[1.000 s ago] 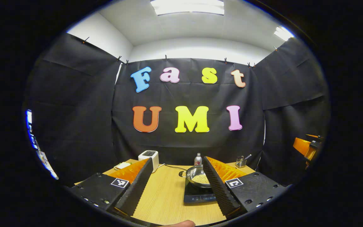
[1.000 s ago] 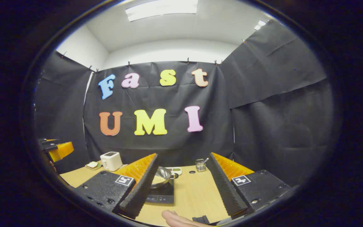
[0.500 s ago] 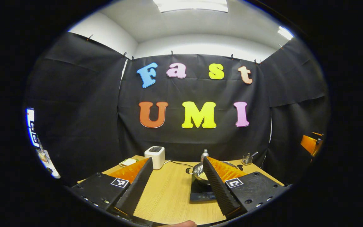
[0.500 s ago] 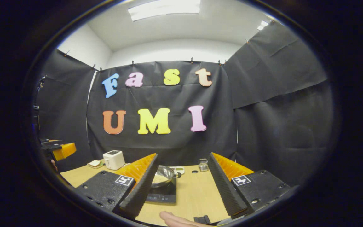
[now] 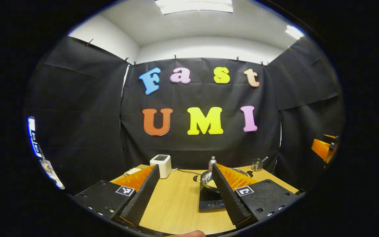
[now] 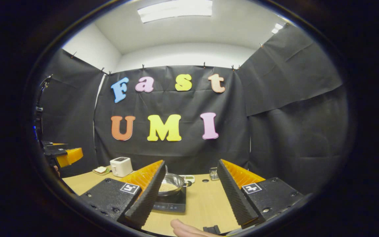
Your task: First push the handle of the pot to place it horizontally, then grasp the pot with both hands and set it on the induction cooktop.
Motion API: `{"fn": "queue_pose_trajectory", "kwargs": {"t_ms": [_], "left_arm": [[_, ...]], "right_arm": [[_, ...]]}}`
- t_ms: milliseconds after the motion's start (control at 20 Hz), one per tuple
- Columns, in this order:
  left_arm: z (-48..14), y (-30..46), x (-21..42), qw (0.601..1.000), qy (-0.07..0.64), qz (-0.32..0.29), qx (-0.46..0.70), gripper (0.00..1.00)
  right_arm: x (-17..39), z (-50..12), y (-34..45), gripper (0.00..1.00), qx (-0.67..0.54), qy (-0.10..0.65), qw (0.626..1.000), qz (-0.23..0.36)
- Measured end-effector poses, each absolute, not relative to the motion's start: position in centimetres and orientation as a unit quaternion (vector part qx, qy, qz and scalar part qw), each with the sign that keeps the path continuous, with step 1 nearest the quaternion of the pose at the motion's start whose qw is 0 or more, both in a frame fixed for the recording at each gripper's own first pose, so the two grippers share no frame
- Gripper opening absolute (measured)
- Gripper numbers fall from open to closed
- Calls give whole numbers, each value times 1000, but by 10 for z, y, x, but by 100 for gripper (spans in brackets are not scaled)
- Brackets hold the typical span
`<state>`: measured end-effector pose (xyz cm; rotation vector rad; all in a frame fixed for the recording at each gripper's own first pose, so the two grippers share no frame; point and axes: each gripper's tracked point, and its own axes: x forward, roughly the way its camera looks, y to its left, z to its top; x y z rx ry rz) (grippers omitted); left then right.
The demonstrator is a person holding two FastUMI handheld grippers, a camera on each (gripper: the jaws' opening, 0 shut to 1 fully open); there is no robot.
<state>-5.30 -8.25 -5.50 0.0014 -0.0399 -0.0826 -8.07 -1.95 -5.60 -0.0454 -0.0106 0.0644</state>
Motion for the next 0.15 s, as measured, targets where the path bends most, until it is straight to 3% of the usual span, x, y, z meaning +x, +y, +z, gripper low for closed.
{"fn": "queue_pose_trajectory", "kwargs": {"t_ms": [150], "left_arm": [[-57, -85, -53, 999, -22, -45, 3, 95]], "right_arm": [[-81, -57, -20, 96, -21, -5, 999, 33]]}}
